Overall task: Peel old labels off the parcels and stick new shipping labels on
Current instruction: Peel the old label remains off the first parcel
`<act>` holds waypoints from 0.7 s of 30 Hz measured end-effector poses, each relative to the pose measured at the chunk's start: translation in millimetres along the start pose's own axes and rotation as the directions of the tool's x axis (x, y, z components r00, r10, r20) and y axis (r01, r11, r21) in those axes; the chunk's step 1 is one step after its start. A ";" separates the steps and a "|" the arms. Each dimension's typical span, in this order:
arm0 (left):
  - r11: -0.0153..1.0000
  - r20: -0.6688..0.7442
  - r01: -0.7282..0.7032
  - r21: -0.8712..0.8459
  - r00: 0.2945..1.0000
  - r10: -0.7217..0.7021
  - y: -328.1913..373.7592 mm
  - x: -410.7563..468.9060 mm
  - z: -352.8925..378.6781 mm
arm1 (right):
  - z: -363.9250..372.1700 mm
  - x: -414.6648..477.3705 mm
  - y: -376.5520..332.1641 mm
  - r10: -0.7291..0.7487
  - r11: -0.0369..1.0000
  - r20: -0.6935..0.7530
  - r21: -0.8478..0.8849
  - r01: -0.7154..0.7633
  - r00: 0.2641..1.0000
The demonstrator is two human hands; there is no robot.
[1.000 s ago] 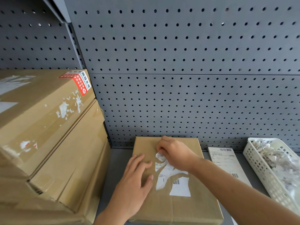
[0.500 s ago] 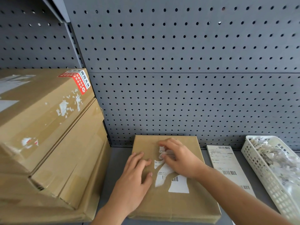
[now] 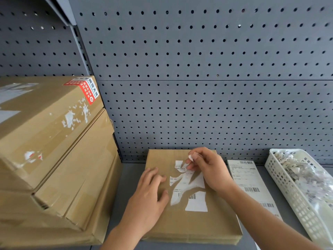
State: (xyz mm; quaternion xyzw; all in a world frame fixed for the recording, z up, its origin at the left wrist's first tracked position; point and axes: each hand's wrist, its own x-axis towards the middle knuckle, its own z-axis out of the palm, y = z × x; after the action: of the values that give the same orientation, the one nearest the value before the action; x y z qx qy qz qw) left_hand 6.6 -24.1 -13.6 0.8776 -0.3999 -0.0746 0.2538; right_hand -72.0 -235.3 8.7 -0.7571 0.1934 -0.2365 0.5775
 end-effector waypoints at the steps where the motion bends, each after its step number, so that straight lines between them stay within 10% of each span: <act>1: 1.000 0.000 -0.002 0.001 1.000 0.002 -0.1 -0.2 -0.1 | -1.5 -0.7 -0.7 0.015 1.000 -0.013 0.025 -0.015 1.000; 21: 1.000 0.003 0.028 -0.014 1.000 -0.028 -1.1 0.1 0.0 | -23.9 -30.0 -3.5 0.126 0.991 0.059 -0.052 -0.123 0.990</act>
State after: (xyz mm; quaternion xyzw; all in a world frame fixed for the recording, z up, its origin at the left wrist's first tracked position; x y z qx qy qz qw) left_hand 7.4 -23.5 -14.1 0.8812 -0.3873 -0.0823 0.2584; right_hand -110.2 -236.1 13.3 -0.7644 0.2279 -0.1716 0.5783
